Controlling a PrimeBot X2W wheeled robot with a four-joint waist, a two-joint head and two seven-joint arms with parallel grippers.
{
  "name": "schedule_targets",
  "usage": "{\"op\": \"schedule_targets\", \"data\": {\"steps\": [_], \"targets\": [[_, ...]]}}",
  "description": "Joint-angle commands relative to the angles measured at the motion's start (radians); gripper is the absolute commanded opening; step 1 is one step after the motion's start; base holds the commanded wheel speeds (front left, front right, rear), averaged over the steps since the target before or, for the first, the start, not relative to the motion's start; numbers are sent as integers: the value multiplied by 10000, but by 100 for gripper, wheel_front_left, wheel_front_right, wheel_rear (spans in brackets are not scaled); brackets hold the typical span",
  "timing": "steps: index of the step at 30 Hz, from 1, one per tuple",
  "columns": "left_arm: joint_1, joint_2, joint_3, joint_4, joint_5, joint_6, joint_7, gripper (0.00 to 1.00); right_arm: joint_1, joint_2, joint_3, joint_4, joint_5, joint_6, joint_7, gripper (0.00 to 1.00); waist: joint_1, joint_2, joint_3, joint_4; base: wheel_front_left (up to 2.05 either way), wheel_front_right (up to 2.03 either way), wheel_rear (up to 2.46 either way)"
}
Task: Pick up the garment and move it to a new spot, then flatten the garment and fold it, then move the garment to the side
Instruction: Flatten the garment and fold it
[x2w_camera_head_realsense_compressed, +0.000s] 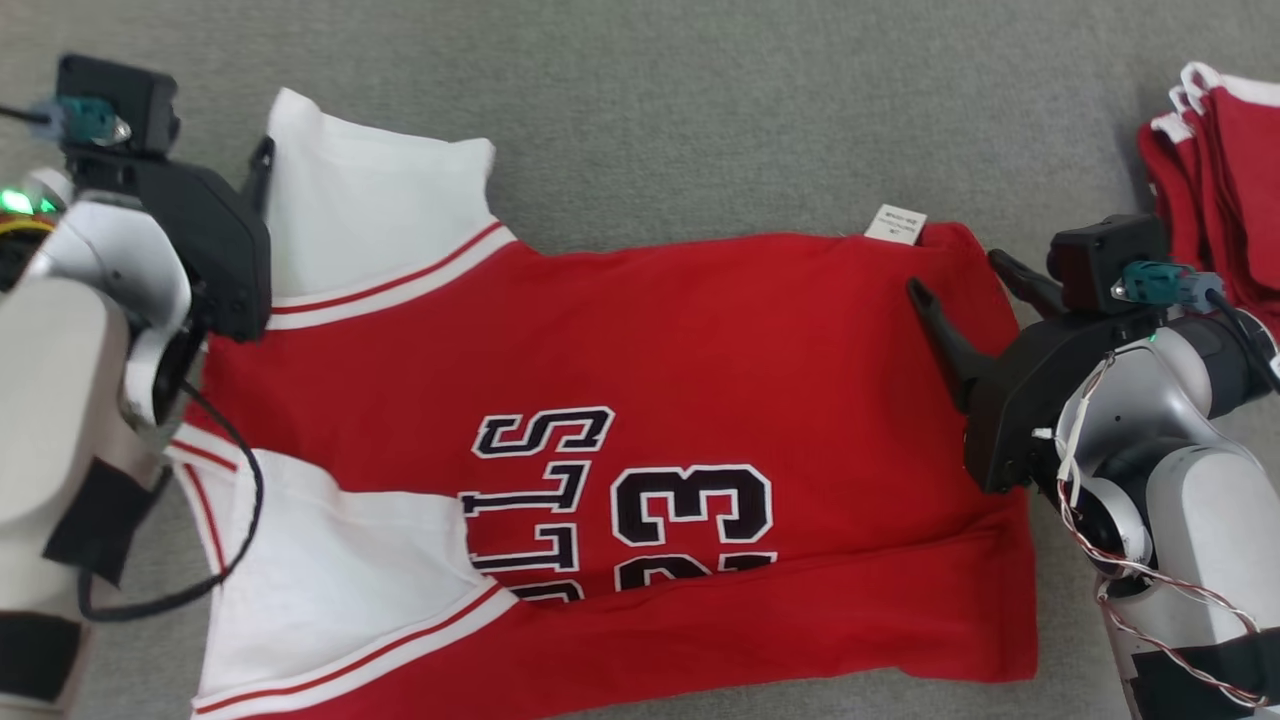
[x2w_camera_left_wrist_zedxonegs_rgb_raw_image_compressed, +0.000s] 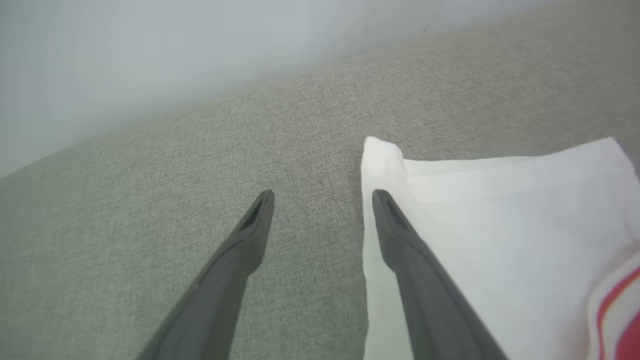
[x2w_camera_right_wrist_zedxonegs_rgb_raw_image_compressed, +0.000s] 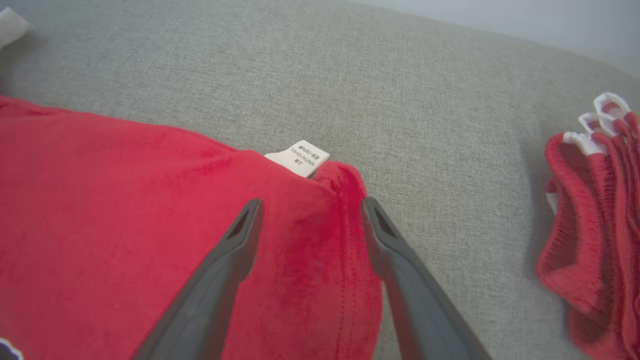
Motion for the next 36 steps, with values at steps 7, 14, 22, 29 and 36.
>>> {"op": "schedule_targets", "data": {"steps": [7, 14, 22, 29, 36], "targets": [[-798, 46, -249, 841, 109, -268, 59, 100, 155, 1, -145, 52, -66, -23, -160, 100, -3, -2, 341, -257, 0, 0, 0], [-1204, -112, -537, 1099, 261, -333, 49, 100, 223, 70, -29, 45, -82, -23, -140, 100, -3, -2, 332, -227, 0, 0, 0], [-1271, -90, -901, 912, 432, -277, 497, 99, 315, -47, -34, -15, -72, -23, -54, 100, -3, -2, 150, -221, 0, 0, 0], [-1098, 10, -984, 1096, 355, -191, 799, 81, 424, 38, 131, -107, -59, -23, -28, 100, -3, -2, 181, -393, 0, 0, 0], [-1214, 94, -1071, 1212, 310, -207, 1037, 79, 460, 9, 91, -212, -96, -23, -21, 100, -3, -2, 333, -529, 0, 0, 0]]}}
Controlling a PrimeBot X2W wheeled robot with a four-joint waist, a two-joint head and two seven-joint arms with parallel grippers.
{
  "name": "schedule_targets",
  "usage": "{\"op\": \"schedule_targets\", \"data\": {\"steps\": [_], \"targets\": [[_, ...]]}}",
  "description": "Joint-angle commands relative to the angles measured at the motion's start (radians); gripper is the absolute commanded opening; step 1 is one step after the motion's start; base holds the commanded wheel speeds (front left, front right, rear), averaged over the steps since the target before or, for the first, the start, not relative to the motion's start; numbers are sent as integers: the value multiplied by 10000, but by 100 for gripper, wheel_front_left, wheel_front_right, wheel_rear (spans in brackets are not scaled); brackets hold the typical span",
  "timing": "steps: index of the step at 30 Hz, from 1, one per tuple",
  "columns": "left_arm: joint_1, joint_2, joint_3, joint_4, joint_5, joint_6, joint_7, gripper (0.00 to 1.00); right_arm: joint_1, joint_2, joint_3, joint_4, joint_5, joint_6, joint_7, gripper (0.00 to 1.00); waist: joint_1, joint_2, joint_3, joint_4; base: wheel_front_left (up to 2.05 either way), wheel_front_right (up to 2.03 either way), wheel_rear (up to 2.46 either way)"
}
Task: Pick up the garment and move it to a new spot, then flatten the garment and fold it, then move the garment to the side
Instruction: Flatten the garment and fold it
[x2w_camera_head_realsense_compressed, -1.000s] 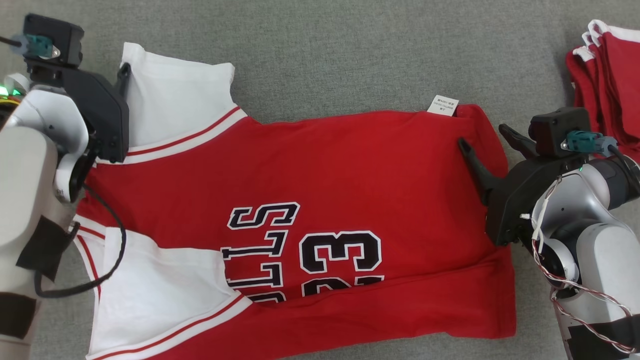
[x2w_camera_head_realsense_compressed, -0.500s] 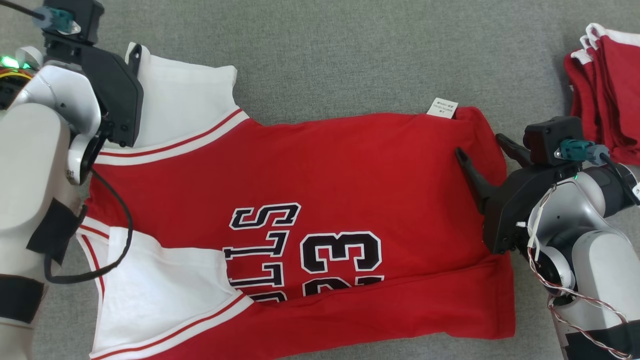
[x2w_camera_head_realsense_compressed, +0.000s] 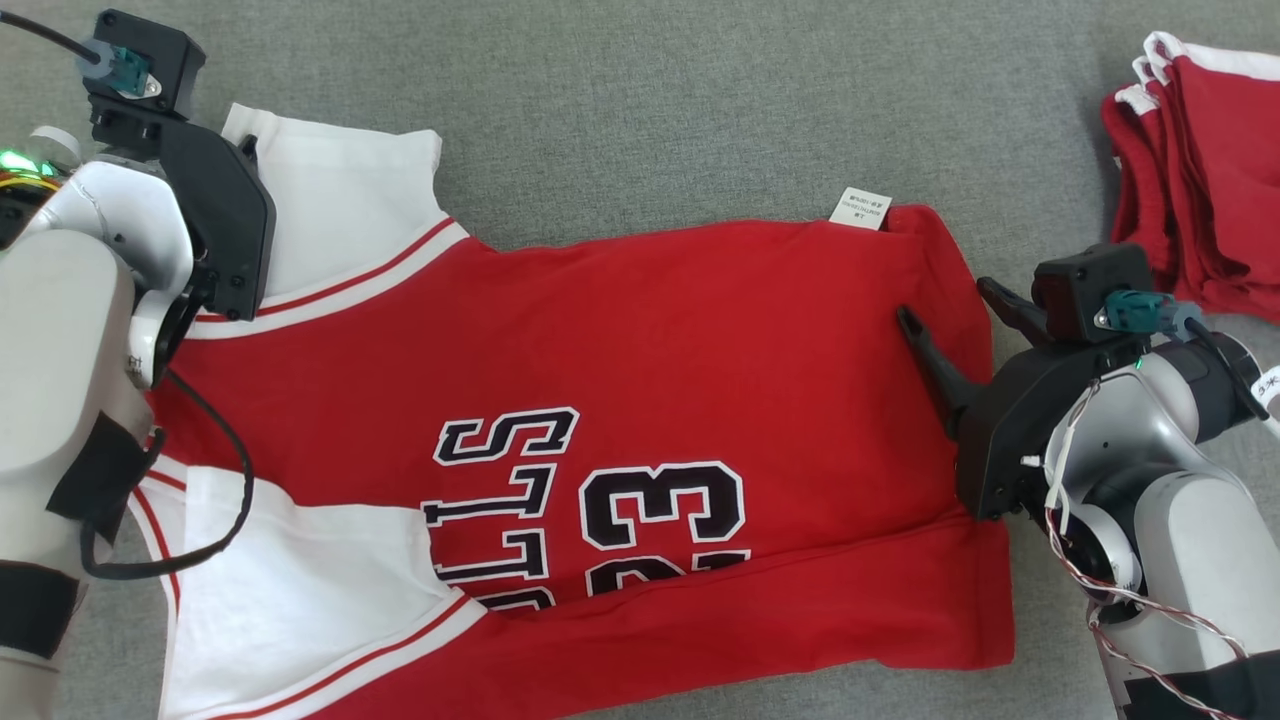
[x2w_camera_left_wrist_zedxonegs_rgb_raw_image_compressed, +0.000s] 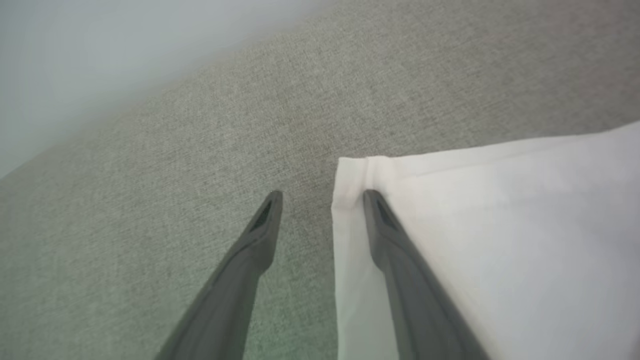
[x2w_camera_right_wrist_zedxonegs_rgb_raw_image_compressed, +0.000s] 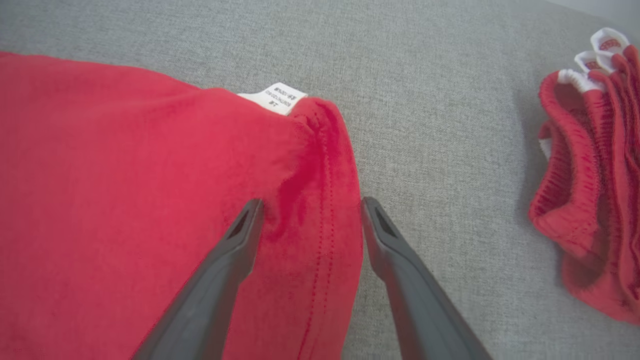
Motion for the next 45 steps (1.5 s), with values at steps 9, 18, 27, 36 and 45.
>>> {"op": "schedule_targets", "data": {"steps": [9, 18, 27, 36, 45], "targets": [[-109, 64, -132, 201, -238, -106, 490, 73, 93, 79, 120, -117, -59, -23, 46, 100, 0, -1, 140, -199, 0, 0, 0], [-45, 83, -93, 268, -612, -187, 664, 0, 68, 71, 124, -143, -15, -23, 81, 100, 0, -1, 326, -185, 0, 0, 0], [-240, 504, 234, -532, -1102, -327, 436, 0, -421, 409, -951, -795, -837, -22, 1225, 100, 0, -1, 586, 144, 0, 0, 0], [-331, 663, 283, -1198, -1343, -347, 526, 0, -979, 581, -1092, -1108, -1403, -23, 1514, 100, 0, -1, 656, 215, 0, 0, 0], [-100, 730, 233, -1415, -1460, -262, 603, 0, -1666, 621, -640, -272, -1196, -23, 1929, 47, 0, -1, 613, 192, 0, 0, 0]]}}
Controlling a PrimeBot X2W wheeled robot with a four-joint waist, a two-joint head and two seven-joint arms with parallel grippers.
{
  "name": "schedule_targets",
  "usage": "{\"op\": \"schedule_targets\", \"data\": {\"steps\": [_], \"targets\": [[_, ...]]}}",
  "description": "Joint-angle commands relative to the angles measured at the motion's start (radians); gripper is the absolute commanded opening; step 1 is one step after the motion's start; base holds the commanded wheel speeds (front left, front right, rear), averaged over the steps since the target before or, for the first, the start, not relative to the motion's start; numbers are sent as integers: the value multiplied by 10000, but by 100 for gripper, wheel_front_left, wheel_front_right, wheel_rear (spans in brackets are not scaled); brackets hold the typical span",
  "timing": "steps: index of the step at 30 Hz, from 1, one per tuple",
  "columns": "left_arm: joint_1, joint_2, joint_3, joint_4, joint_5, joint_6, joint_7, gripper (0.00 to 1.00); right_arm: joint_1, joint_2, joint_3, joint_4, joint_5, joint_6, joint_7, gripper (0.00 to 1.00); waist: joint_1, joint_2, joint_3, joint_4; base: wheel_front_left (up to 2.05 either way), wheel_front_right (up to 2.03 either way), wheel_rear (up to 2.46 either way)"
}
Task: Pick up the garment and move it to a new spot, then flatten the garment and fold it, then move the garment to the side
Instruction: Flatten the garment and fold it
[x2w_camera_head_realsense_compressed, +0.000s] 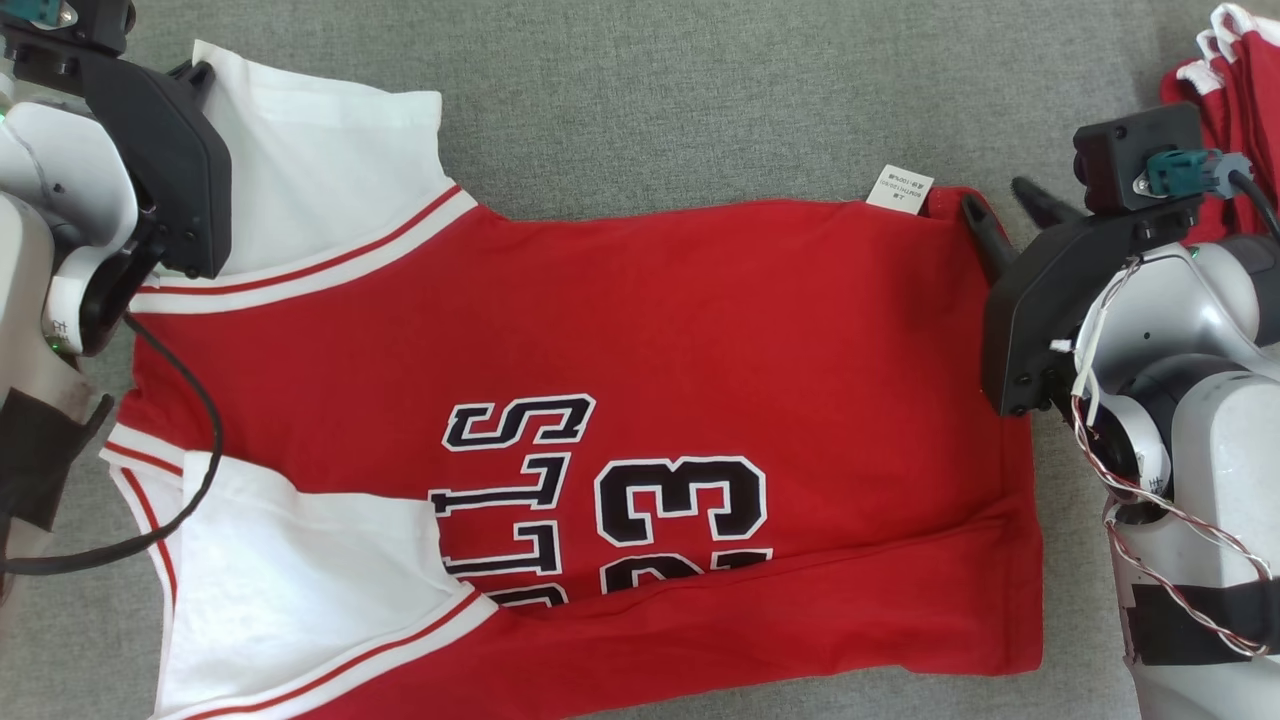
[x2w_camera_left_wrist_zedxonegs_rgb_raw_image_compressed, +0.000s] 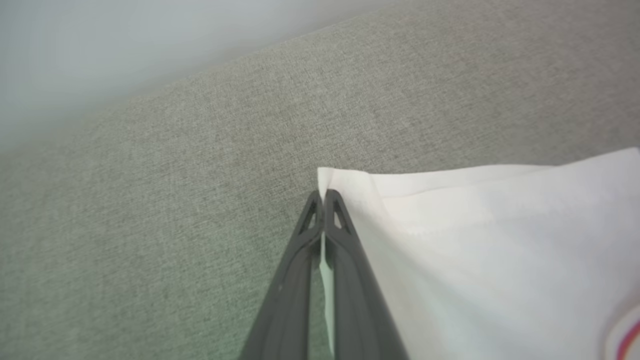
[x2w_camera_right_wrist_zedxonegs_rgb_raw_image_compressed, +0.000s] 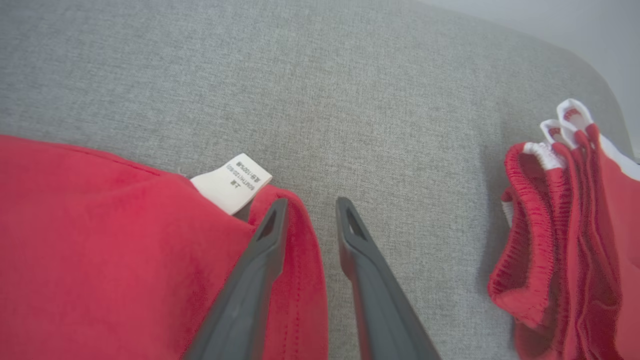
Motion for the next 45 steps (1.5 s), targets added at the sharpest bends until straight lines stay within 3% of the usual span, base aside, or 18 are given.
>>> {"op": "schedule_targets", "data": {"steps": [1, 6, 11, 13, 19, 20, 21, 22, 32, 40, 45], "targets": [[87, 77, -1, -7, -48, 52, 18, 0, -117, 52, 12, 59, 62, -23, 17, 45, 0, 0, -15, 10, 0, 0, 0], [83, 165, 10, -62, -75, 98, 41, 0, -137, 25, -59, 223, 227, -23, 269, 36, 0, 0, -45, 40, 0, 0, 0], [116, 217, 5, -133, -129, 149, 103, 0, -221, -101, 88, 264, 478, -23, 464, 49, 0, 0, -43, 74, 0, 0, 0], [107, 248, 0, -182, -145, 163, 135, 0, -366, -206, 180, 287, 594, -23, 567, 49, 0, 0, -23, 79, 0, 0, 0], [74, 199, -41, -270, -212, 227, 183, 0, -629, -493, 523, 361, 1065, -23, 1320, 25, 0, 0, 35, 77, 0, 0, 0], [75, 198, -47, -267, -224, 233, 184, 0, -668, -527, 539, 336, 1108, -23, 1366, 18, 0, 0, 42, 77, 0, 0, 0], [82, 197, -58, -260, -224, 241, 179, 0, -700, -576, 567, 295, 1142, -23, 1361, 2, 0, 0, 46, 75, 0, 0, 0], [88, 206, -67, -244, -226, 235, 177, 0, -722, -611, 583, 257, 1171, -23, 1318, 0, 0, 0, 46, 71, 0, 0, 0], [12, 408, 224, -414, -394, 236, -400, 0, -324, -444, 159, 48, 1456, -23, 754, 0, 0, 0, -86, 72, 0, 0, 0], [638, 685, 735, -734, -747, 453, -1120, 0, 685, 411, -1467, 188, 1231, -23, 160, 0, 0, 0, -423, 316, 0, 0, 0], [1046, 690, 854, -1031, -965, 452, -1446, 0, 918, 570, -1515, 127, 1355, -22, -225, 0, 0, 0, -666, 476, 0, 0, 0]]}}
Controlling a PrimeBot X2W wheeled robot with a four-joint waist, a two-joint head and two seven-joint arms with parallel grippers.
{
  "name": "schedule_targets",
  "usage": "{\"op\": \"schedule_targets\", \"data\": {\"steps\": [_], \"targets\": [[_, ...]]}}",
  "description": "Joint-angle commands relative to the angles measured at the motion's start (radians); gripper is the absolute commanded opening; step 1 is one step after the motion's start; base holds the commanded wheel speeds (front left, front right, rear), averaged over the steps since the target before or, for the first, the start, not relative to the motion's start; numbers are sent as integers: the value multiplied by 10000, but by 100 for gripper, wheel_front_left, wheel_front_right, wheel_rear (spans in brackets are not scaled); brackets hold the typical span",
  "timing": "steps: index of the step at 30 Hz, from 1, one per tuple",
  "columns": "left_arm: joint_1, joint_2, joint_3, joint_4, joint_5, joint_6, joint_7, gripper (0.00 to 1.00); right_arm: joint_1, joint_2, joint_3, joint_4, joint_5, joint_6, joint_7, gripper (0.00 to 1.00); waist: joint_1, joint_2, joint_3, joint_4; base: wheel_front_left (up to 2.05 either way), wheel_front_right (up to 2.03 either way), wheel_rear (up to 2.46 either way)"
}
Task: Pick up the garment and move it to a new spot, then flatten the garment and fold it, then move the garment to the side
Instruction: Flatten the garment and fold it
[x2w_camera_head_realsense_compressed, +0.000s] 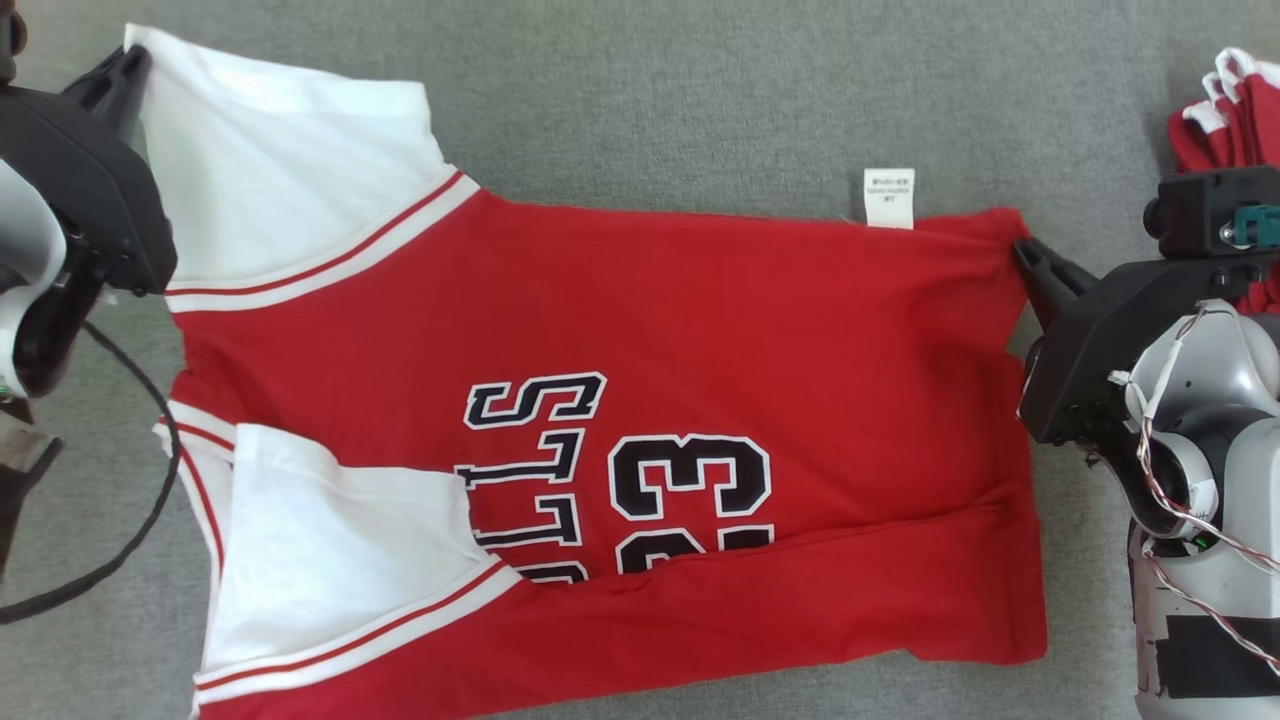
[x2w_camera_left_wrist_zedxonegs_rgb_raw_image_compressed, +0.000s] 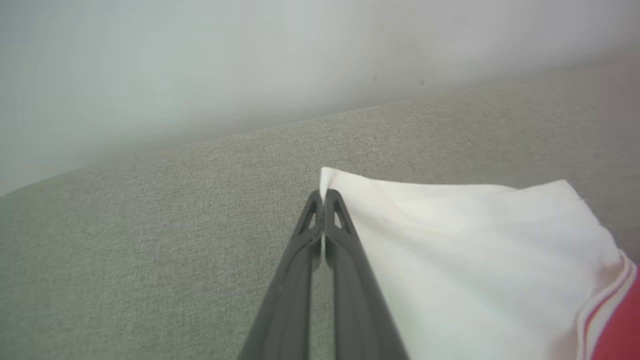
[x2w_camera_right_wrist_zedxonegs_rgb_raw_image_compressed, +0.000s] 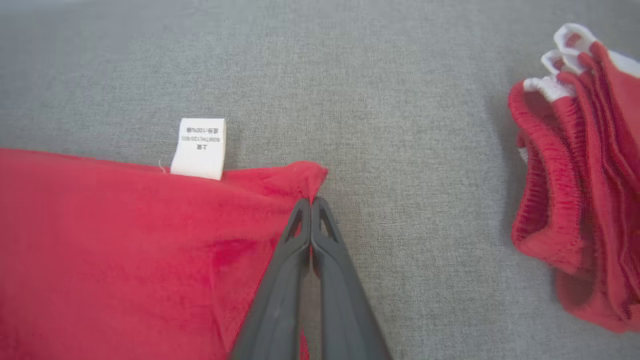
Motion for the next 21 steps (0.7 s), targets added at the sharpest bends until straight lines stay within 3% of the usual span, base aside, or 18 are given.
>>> {"op": "schedule_targets", "data": {"steps": [1, 7, 15, 21], "targets": [[147, -20, 113, -152, -204, -17, -206, 0, 37, 20, 80, -57, 108, -20, -202, 0, 0, 0, -175, 125, 0, 0, 0], [703, -297, 357, -660, -693, -153, -912, 0, -79, 14, 457, 16, 510, -22, -774, 0, 0, 0, -560, 294, 0, 0, 0], [2841, -522, 1167, -1951, -1816, -287, -2447, 0, 923, -339, 627, -14, 1050, -22, -1013, 0, 0, 0, -1583, 547, 0, 0, 0], [5131, -575, 1664, -3269, -2510, -23, -3084, 0, 2096, -620, 561, -443, 1406, -20, -920, 0, 0, 0, -2185, 661, 0, 0, 0]]}}
